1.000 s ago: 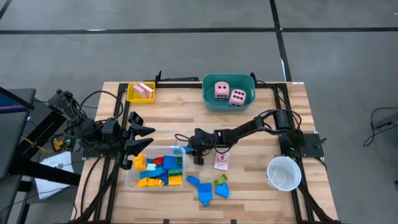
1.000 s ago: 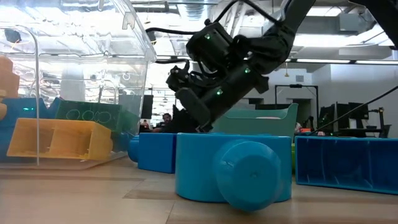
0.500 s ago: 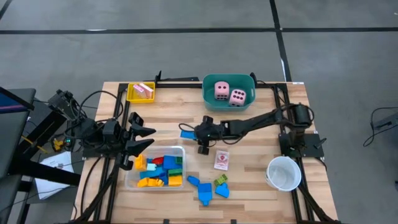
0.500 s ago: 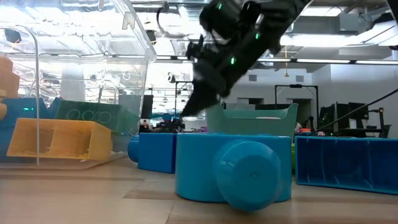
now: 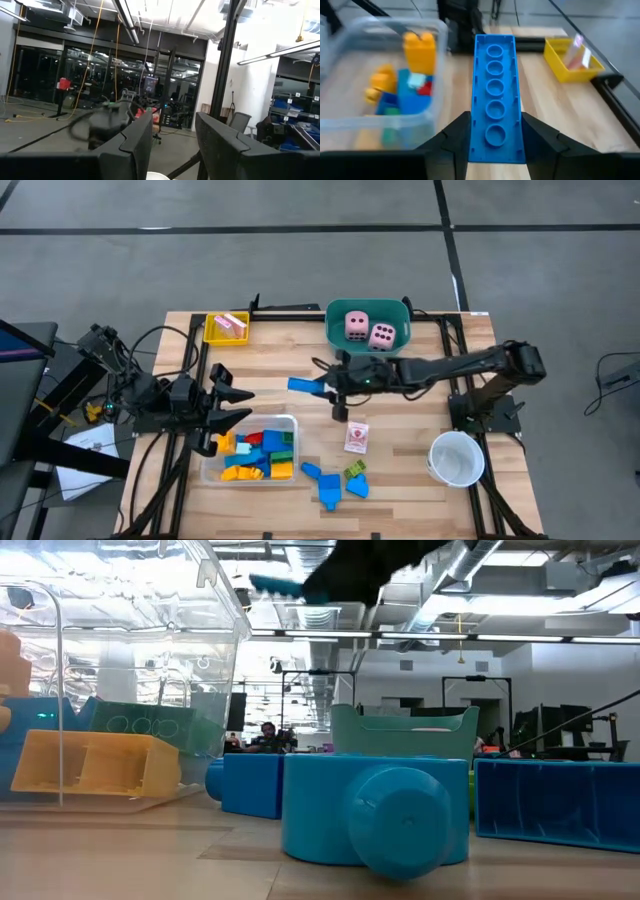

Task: Pick & Place Toys
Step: Put the blue game piece into the transparent bin

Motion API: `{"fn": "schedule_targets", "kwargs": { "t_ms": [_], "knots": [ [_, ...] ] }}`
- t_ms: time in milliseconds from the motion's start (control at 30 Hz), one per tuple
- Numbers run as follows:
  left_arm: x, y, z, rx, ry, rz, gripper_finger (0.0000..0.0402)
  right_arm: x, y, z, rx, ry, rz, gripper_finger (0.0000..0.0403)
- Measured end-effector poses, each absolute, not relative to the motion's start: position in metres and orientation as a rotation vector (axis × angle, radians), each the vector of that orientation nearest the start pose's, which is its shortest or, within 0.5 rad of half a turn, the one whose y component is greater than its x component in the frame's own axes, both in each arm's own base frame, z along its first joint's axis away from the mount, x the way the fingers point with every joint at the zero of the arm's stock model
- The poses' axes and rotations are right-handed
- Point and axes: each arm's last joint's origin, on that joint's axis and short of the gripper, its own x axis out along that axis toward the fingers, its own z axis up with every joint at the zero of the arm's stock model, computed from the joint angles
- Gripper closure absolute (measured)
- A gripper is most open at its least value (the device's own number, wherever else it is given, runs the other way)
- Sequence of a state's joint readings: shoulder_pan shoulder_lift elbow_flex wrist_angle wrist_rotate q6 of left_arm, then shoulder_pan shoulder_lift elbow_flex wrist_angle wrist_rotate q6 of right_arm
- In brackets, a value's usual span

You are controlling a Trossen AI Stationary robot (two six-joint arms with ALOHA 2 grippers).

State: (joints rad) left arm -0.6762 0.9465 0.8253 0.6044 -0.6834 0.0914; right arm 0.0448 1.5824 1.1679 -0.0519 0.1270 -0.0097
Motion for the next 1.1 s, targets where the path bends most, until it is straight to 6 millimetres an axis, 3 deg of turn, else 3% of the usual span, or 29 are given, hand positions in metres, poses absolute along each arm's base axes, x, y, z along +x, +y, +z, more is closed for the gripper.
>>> {"fn": "schedule_targets", "kwargs": {
  "t_ms": [167,333,400,867,1100],
  "knots": [
    [0.164,-0.108,0.39,-0.209,-0.375,0.026,0.0257,0.35,0.03,0.293,-0.055,0.421,-0.025,0.0266],
    [0.164,-0.108,0.39,-0.208,-0.375,0.026,0.0257,0.357,0.052,0.306,-0.079,0.384,0.072,0.0265],
    [0.164,-0.108,0.39,-0.209,-0.376,0.026,0.0257,0.368,0.06,0.312,-0.113,0.347,0.097,0.0265],
    [0.164,-0.108,0.39,-0.208,-0.376,0.026,0.0257,0.453,0.102,0.297,-0.148,0.403,0.252,0.0265],
    [0.164,-0.108,0.39,-0.206,-0.376,0.027,0.0257,0.481,0.117,0.274,-0.144,0.478,0.324,0.0265]
  ]
}}
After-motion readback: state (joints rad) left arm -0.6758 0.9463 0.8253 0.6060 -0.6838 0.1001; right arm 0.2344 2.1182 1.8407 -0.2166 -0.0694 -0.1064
